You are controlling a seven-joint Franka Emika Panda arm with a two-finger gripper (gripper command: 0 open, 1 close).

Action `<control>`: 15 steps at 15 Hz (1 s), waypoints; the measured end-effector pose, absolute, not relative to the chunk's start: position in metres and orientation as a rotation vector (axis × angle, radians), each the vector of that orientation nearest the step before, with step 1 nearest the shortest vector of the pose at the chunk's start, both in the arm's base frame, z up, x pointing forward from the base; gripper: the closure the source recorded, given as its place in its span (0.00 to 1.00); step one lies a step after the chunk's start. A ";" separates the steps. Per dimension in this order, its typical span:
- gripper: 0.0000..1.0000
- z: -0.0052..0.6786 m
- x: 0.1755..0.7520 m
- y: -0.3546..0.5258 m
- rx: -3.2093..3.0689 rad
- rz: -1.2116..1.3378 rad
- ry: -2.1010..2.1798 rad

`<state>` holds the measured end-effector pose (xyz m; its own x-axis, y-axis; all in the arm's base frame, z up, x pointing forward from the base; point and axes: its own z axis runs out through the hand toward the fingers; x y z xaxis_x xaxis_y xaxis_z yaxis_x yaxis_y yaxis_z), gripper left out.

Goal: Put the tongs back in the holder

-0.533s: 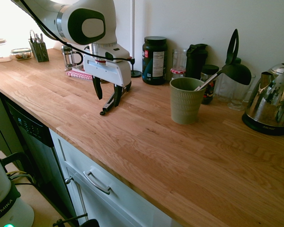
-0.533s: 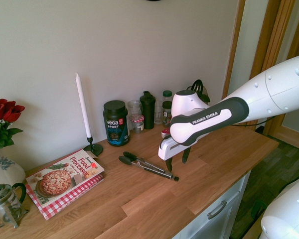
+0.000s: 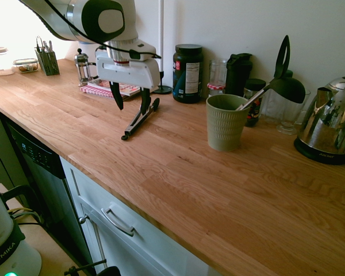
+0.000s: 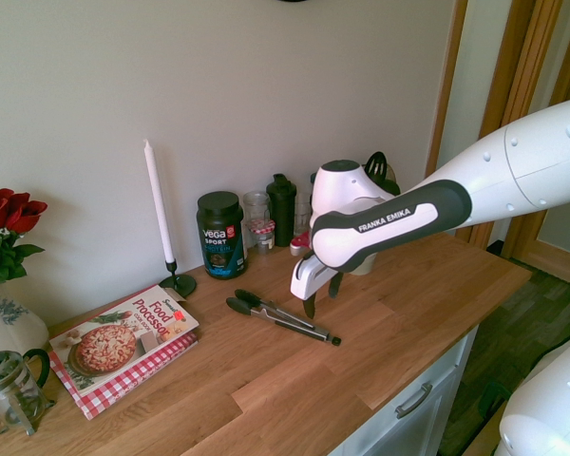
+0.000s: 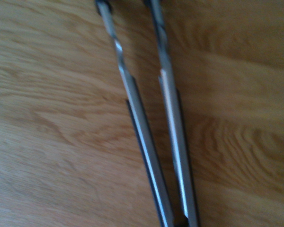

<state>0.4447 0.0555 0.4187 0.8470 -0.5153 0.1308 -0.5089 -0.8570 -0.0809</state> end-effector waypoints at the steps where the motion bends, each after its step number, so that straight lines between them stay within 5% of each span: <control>1: 0.00 0.425 0.452 0.069 -2.989 -0.255 0.738; 11: 0.00 0.368 0.531 0.143 -3.053 -0.346 0.453; 12: 1.00 0.364 0.531 0.143 -3.054 -0.336 0.459; 15: 1.00 0.362 0.530 0.145 -3.053 -0.328 0.466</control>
